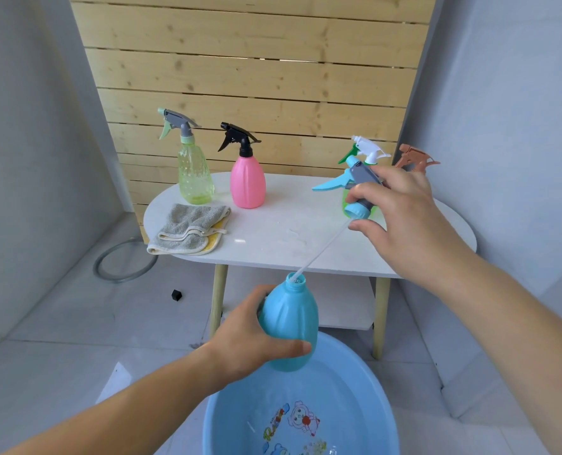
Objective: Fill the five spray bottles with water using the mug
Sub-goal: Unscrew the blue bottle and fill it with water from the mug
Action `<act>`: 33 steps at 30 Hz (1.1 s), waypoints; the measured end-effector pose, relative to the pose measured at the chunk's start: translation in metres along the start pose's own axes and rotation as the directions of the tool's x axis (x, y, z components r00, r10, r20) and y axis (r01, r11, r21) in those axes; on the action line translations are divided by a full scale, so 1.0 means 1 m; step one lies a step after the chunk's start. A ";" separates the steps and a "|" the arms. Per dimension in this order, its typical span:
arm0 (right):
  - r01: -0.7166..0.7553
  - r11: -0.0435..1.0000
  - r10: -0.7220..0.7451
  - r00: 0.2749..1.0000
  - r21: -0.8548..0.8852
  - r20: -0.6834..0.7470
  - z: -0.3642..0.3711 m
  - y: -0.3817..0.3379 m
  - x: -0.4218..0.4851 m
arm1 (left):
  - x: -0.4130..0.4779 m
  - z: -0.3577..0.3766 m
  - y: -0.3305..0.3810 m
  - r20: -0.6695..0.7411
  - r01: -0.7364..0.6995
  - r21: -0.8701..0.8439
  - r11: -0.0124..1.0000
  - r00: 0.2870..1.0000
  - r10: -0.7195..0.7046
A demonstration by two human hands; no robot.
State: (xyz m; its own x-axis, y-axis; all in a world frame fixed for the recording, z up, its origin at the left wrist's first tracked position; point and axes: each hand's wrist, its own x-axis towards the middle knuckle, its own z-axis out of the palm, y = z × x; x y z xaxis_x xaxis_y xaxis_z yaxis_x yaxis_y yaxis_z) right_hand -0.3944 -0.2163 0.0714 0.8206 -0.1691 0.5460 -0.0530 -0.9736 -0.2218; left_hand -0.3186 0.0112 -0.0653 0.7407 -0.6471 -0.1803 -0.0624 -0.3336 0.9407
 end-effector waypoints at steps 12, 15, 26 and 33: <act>0.291 0.954 -0.295 0.955 0.067 0.045 0.018 -0.018 -0.011 | 0.003 0.007 0.007 0.016 -0.032 -0.007 0.999 0.999 0.033; 0.272 0.931 -0.299 0.951 0.244 0.081 0.026 -0.025 -0.009 | 0.007 0.004 0.018 0.006 -0.051 -0.016 0.999 0.999 0.051; -0.014 0.754 -0.039 0.997 0.657 0.065 0.034 -0.027 0.036 | 0.054 -0.028 0.058 -0.087 -0.109 -0.001 0.994 0.990 0.109; -0.134 0.738 -0.028 0.973 0.662 0.228 0.052 -0.002 0.078 | 0.098 -0.035 0.079 -0.088 -0.153 0.011 0.988 0.984 0.154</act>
State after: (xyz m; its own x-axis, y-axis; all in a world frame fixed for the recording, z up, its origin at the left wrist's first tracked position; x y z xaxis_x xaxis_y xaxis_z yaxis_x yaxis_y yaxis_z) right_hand -0.3009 -0.2195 0.0727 0.9299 -0.1028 0.3531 0.2273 -0.5941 -0.7716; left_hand -0.2270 -0.0544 0.0013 0.7782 -0.6280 -0.0078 -0.1822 -0.2377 0.9541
